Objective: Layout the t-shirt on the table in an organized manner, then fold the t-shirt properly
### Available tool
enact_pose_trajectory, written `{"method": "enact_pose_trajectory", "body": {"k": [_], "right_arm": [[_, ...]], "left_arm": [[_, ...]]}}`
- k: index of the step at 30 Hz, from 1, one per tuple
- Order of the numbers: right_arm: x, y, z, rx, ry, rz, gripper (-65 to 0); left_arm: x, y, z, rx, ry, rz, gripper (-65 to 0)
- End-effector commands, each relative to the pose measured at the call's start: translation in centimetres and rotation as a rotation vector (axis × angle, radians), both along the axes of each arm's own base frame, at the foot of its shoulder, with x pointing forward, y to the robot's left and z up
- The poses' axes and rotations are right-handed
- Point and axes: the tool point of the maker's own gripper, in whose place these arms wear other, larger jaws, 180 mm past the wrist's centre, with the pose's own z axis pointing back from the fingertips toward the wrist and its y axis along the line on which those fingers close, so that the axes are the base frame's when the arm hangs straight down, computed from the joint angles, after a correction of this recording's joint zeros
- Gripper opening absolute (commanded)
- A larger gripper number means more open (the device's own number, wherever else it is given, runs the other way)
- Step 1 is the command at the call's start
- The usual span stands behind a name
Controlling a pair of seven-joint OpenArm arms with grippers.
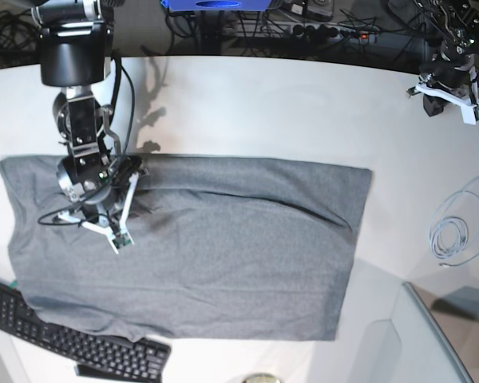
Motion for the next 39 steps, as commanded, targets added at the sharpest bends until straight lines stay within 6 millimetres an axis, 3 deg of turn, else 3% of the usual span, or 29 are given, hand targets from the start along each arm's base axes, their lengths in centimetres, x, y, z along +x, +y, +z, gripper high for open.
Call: {"method": "enact_pose_trajectory", "body": {"k": [1, 4, 12, 17, 19, 21, 24, 25, 26, 28, 30, 33, 34, 35, 39], "right_arm": [[2.4, 0.1, 1.9, -0.002, -0.066, 0.012, -64.2], [3.8, 1.7, 2.1, -0.020, -0.061, 0.077, -64.2], [5.5, 3.3, 1.5, -0.078, -0.021, 0.181, -62.0], [6.9, 3.0, 2.0, -0.088, -0.021, 0.178, -42.8], [7.7, 3.0, 3.0, -0.088, -0.049, 0.180, -37.2], [8.8, 3.3, 4.9, -0.076, -0.126, 0.193, -37.7], [9.3, 1.8, 8.6, -0.089, -0.262, 0.178, -39.8], [9.1, 0.6, 10.0, -0.084, -0.307, 0.127, -40.1], [8.1, -1.3, 10.6, -0.084, -0.329, 0.045, -40.1], [6.1, -3.2, 11.1, -0.049, -0.352, -0.074, -40.1], [3.5, -5.6, 10.9, -0.025, -0.357, -0.181, -40.1], [0.0, -7.3, 10.2, 0.087, -0.363, -0.334, -39.3], [-1.1, -8.0, 10.2, 0.140, -0.377, -0.388, -39.3], [-2.5, -8.6, 10.0, 0.190, -0.380, -0.429, -39.2], [-6.8, -8.7, 9.2, 0.451, -0.382, -0.480, -33.6]], "left_arm": [[0.6, 0.7, 1.2, 0.025, -0.038, -0.003, -65.0], [0.6, 0.7, 1.2, 0.025, -0.038, -0.003, -65.0], [0.5, 0.7, 1.1, 0.025, -0.036, -0.003, -65.0], [0.1, 0.7, 0.9, 0.024, -0.026, -0.005, -65.0], [0.1, 0.7, 0.9, 0.024, -0.026, -0.005, -65.0], [0.1, 0.7, 1.0, 0.024, -0.027, -0.005, -65.0], [0.2, 0.7, 1.0, 0.024, -0.029, -0.005, -65.0], [0.2, 0.7, 1.0, 0.024, -0.029, -0.005, -65.0], [0.2, 0.7, 1.0, 0.024, -0.029, -0.005, -65.0], [0.5, 0.5, 1.0, 0.021, -0.033, -0.010, -65.0], [1.3, -0.9, 0.7, 0.004, -0.035, -0.051, -65.0], [3.2, -2.8, 0.6, -0.021, -0.056, -0.103, -65.0], [4.0, -3.3, 0.7, -0.029, -0.072, -0.109, -58.9], [4.8, -3.8, 0.6, -0.042, -0.082, -0.115, -48.4], [7.9, -5.2, 0.4, -0.098, -0.128, -0.115, -12.0]]}}
